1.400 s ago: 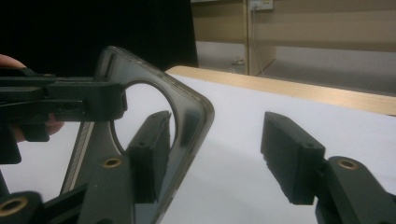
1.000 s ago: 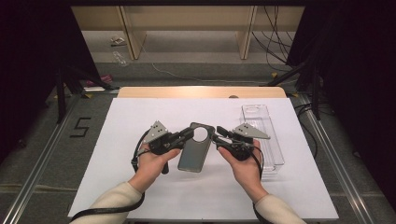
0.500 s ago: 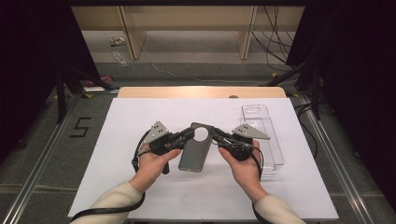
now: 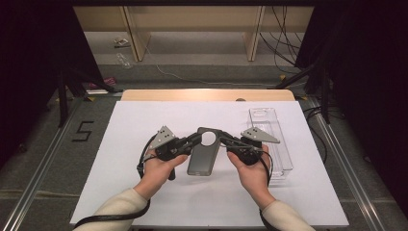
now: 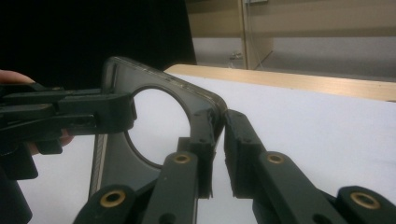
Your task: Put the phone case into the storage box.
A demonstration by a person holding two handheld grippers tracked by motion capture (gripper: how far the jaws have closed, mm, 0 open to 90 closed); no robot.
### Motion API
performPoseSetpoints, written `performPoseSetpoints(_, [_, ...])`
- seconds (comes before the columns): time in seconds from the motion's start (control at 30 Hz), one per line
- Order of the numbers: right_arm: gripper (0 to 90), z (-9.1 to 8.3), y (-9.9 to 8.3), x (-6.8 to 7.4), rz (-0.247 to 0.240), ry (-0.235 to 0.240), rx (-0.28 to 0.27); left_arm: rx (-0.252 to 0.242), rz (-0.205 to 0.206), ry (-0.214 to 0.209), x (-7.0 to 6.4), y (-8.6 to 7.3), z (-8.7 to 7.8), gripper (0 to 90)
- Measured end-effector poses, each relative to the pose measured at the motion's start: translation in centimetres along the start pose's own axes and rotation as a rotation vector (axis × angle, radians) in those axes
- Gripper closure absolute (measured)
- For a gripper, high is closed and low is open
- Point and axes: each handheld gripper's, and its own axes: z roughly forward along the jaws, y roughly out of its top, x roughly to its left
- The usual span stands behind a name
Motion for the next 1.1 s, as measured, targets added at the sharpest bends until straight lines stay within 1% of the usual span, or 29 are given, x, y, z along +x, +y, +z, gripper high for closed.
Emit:
performPoseSetpoints(0.17, [84.0, -0.2, 0.2, 0.2, 0.01, -0.017, -0.001, 0.003, 0.006, 0.001, -0.1, -0.1, 0.1, 81.0])
performPoseSetpoints(0.2, [84.4, -0.3, 0.4, 0.4, 0.003, -0.029, -0.003, 0.003, 0.008, 0.003, -0.1, -0.1, 0.1, 81.0])
performPoseSetpoints(0.3, [84.9, -0.5, 0.6, 0.6, -0.001, -0.034, -0.01, 0.012, 0.008, 0.004, -0.1, -0.1, 0.1, 80.9])
performPoseSetpoints(0.4, [85.2, -0.6, 0.8, 0.7, -0.005, -0.037, -0.012, 0.022, 0.0, 0.003, -0.1, -0.2, 0.2, 80.4])
performPoseSetpoints(0.43, [85.2, -0.6, 0.9, 0.8, -0.014, -0.047, -0.014, 0.037, 0.01, 0.0, -0.1, -0.2, 0.2, 78.1])
performPoseSetpoints(0.47, [85.2, -0.6, 0.9, 0.8, -0.014, -0.047, -0.014, 0.037, 0.01, 0.0, -0.1, -0.2, 0.2, 76.4])
performPoseSetpoints(0.5, [85.2, -0.7, 1.0, 0.7, -0.012, -0.061, -0.015, 0.049, 0.023, -0.008, -0.2, -0.1, 0.2, 74.0])
performPoseSetpoints(0.57, [85.2, -0.8, 1.0, 0.4, -0.009, -0.072, -0.016, 0.065, 0.044, -0.012, -0.5, 0.0, 0.3, 68.3])
performPoseSetpoints(0.6, [85.2, -0.8, 1.1, 0.3, -0.006, -0.078, -0.016, 0.065, 0.044, -0.012, -0.5, 0.0, 0.3, 65.0])
performPoseSetpoints(0.63, [85.2, -0.9, 1.1, 0.2, -0.004, -0.082, -0.016, 0.074, 0.069, -0.008, -0.7, 0.1, 0.2, 62.1])
performPoseSetpoints(0.67, [85.2, -0.9, 1.1, 0.1, -0.004, -0.084, -0.02, 0.079, 0.078, -0.002, -0.8, 0.2, 0.2, 59.7])
performPoseSetpoints(0.73, [85.2, -1.0, 1.2, 0.1, -0.003, -0.088, -0.022, 0.085, 0.082, 0.0, -0.8, 0.3, 0.1, 52.3])
performPoseSetpoints(0.8, [85.2, -1.1, 1.4, 0.0, -0.011, -0.099, -0.03, 0.111, 0.074, 0.004, -0.8, 0.5, -0.1, 44.3])
performPoseSetpoints(0.87, [85.2, -1.3, 1.5, -0.1, -0.008, -0.103, -0.031, 0.132, 0.079, 0.003, -0.7, 0.5, -0.2, 35.3])
performPoseSetpoints(1.03, [85.2, -1.4, 1.7, -0.4, -0.001, -0.116, -0.033, 0.178, 0.118, 0.012, -0.8, 0.5, -0.4, 15.7])
performPoseSetpoints(1.1, [85.2, -1.5, 1.7, -0.5, 0.0, -0.117, -0.037, 0.193, 0.141, 0.01, -0.8, 0.4, -0.6, 13.6])
